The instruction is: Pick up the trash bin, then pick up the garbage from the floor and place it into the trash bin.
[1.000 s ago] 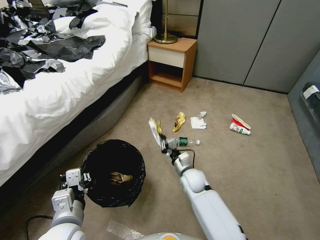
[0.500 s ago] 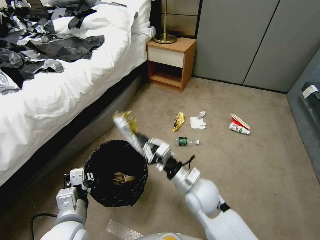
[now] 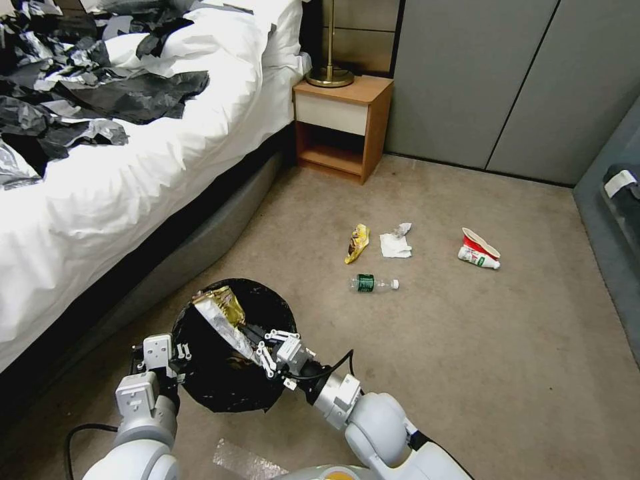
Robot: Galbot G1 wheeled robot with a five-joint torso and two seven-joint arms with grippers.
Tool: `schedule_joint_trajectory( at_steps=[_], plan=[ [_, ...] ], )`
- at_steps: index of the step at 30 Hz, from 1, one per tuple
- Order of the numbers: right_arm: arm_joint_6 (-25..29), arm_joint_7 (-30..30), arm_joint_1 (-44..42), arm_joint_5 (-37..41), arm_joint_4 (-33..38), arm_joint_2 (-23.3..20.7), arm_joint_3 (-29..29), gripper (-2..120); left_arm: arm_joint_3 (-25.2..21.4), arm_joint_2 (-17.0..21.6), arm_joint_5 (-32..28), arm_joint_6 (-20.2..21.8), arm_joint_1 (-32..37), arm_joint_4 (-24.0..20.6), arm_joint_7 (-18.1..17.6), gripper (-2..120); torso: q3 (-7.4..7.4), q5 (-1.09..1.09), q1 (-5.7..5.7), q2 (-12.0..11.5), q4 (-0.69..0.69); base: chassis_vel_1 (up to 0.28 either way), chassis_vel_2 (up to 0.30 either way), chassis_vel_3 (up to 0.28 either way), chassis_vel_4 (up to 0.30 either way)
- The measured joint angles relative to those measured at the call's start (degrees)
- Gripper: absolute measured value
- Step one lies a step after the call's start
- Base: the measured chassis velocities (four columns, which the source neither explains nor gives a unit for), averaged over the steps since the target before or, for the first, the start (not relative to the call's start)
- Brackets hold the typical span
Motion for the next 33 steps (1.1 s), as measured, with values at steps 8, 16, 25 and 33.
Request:
schedule_joint_trajectory(
  at_steps=[8, 16, 25, 33],
  plan=[
    [0.0, 0.27, -0.16, -1.26, -1.99, 0.63, 0.42, 14, 0.1, -0.12, 0.01, 0.0, 0.32, -0.57, 0.0, 1, 0.0, -0.05, 0.0, 0.0, 0.0, 0.0, 0.0, 0.0, 0.0],
    [-0.04, 0.31, -0.4, -1.38, -1.71, 0.73, 0.96, 42, -0.09, -0.08, 0.03, 0.0, 0.59, -1.03, 0.0, 1, 0.0, 0.02, 0.0, 0.01, 0.0, 0.0, 0.0, 0.0, 0.0],
    [-0.24, 0.45, -1.1, -1.65, -0.69, 0.6, 1.66, 77, -0.08, -0.12, 0.05, -0.01, 0.84, -1.38, 0.05, 1, 0.0, 0.02, 0.0, 0.0, 0.0, 0.0, 0.0, 0.0, 0.0],
    [-0.74, 0.62, -1.74, -1.66, 1.06, 0.27, 2.1, 99, -0.06, -0.12, 0.19, -0.15, 1.11, -1.65, 0.26, 1, 0.0, 0.02, 0.0, 0.01, -0.01, 0.0, 0.0, 0.0, 0.0]
  ],
)
